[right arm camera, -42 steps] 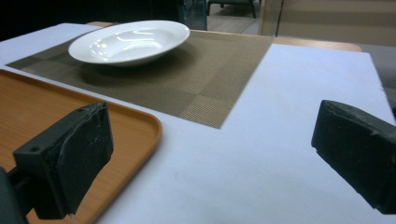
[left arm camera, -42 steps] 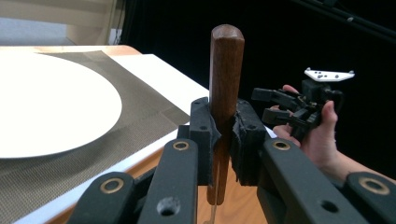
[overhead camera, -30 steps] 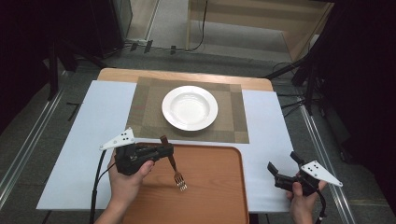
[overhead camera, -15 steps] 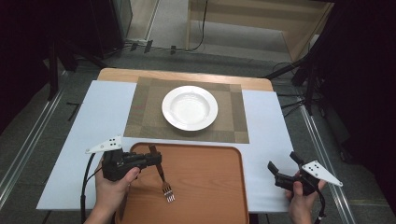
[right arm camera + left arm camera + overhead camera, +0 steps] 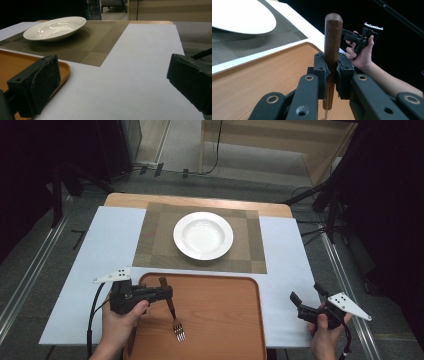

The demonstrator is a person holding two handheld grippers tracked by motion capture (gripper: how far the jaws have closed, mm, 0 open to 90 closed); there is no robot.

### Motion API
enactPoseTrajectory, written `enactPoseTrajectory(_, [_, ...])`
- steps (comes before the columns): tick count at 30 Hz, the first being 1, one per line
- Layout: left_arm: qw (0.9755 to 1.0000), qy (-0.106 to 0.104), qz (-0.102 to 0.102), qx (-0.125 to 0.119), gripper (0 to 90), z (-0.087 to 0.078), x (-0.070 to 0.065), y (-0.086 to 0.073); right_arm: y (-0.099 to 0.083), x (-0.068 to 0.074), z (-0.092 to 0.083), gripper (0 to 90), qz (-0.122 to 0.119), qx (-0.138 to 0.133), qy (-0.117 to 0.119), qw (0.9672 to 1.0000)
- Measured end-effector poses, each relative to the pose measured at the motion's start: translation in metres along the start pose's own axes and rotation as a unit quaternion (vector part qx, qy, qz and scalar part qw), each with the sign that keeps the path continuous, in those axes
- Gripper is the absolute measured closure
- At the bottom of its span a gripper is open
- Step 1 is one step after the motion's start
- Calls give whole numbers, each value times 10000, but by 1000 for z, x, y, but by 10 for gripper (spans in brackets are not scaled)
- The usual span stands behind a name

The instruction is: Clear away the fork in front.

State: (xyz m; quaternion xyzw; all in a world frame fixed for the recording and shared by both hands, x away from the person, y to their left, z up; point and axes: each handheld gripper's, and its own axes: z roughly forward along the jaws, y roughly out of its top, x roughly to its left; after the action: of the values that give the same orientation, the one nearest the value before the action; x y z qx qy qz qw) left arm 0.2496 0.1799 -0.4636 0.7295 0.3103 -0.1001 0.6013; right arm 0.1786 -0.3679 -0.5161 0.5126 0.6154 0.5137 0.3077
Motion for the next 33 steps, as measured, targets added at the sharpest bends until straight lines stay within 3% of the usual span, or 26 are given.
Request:
enactPoseTrajectory(7, [9998, 64, -177, -11, 787, 2, 11, -1, -1, 1, 2, 0, -9, 34, 11, 10000])
enactPoseTrajectory(12, [9991, 107, -415, 52, 771, 1, 25, -3, -2, 1, 4, 0, -7, 72, 34, 10000])
enactPoseTrajectory(15, [9978, 462, -463, 139, 734, 1, 31, -6, -3, 1, 5, 0, -18, 86, 45, 10000])
enactPoseTrajectory(18, [9967, 627, -461, 237, 703, 1, 36, -9, -3, 1, 5, 0, -23, 90, 40, 9999])
enactPoseTrajectory(20, [9948, 881, -401, 327, 681, 1, 38, -10, -3, 0, 5, 0, -25, 73, 34, 10000])
enactPoseTrajectory(24, [9915, 1144, -342, 514, 632, 2, 40, -11, -3, 1, 5, 0, -29, 75, 35, 10000])
enactPoseTrajectory(27, [9873, 1390, -262, 725, 572, 7, 41, -13, -3, 0, 5, 0, -11, 65, 39, 10000])
enactPoseTrajectory(30, [9825, 1578, -267, 955, 526, 11, 44, -15, -3, 0, 5, 0, 9, 67, 36, 10000])
enactPoseTrajectory(33, [9745, 1883, -169, 1209, 525, 17, 45, -17, -3, -1, 4, 0, 24, 52, 34, 10000])
